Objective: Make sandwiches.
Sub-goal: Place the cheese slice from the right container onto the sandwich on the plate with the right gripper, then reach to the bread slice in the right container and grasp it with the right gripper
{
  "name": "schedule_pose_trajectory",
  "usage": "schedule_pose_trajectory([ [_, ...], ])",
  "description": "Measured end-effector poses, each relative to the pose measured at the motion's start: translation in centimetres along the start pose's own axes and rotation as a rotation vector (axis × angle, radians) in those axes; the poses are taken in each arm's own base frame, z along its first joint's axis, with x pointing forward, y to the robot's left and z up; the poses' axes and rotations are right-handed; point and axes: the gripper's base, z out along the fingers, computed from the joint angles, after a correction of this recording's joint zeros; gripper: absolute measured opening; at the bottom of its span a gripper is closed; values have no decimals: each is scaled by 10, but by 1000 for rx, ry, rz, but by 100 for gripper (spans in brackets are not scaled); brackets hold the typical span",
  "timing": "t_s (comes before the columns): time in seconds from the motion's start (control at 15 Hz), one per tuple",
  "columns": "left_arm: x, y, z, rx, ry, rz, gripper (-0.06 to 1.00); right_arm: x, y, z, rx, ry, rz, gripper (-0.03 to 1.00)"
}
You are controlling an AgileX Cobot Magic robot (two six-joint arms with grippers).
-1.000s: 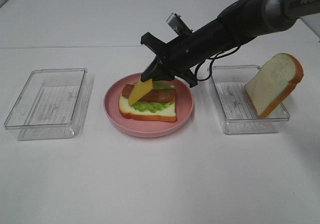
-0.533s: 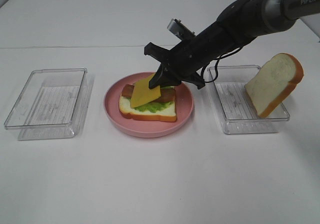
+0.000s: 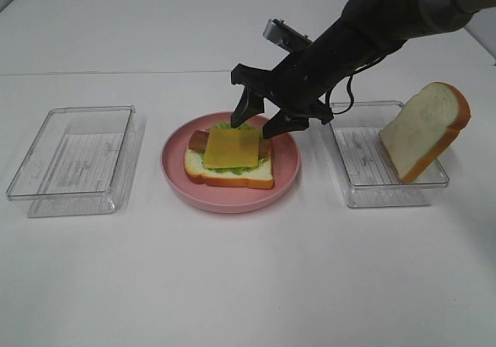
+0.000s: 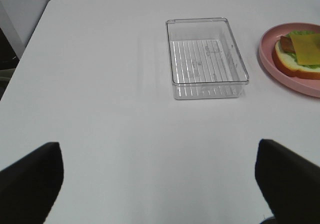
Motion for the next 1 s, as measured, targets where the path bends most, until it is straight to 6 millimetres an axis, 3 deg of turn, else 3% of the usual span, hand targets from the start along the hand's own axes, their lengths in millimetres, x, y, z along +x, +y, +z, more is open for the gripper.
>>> schedule_pose_trajectory([
  [0.2, 0, 0, 0, 0, 0, 0, 96, -2, 11, -26, 49, -28, -35, 63],
  [0.27, 0, 0, 0, 0, 0, 0, 96, -2, 19, -41, 62, -38, -43, 69],
  [0.4, 0, 0, 0, 0, 0, 0, 96, 2, 33, -79, 134, -63, -74, 84],
  [0.6, 0, 0, 0, 0, 0, 0, 96, 16, 38, -143, 380, -88, -79, 90],
  [0.73, 0, 0, 0, 0, 0, 0, 96, 20, 24, -168, 486, -64, -21, 90],
  [0.8, 0, 0, 0, 0, 0, 0, 96, 20, 9, -185, 532, -38, 31, 90],
  [0.87, 0, 0, 0, 0, 0, 0, 96, 13, -19, -210, 562, -18, 106, 90],
  [1.0, 0, 0, 0, 0, 0, 0, 96, 3, -43, -224, 535, -19, 154, 90],
])
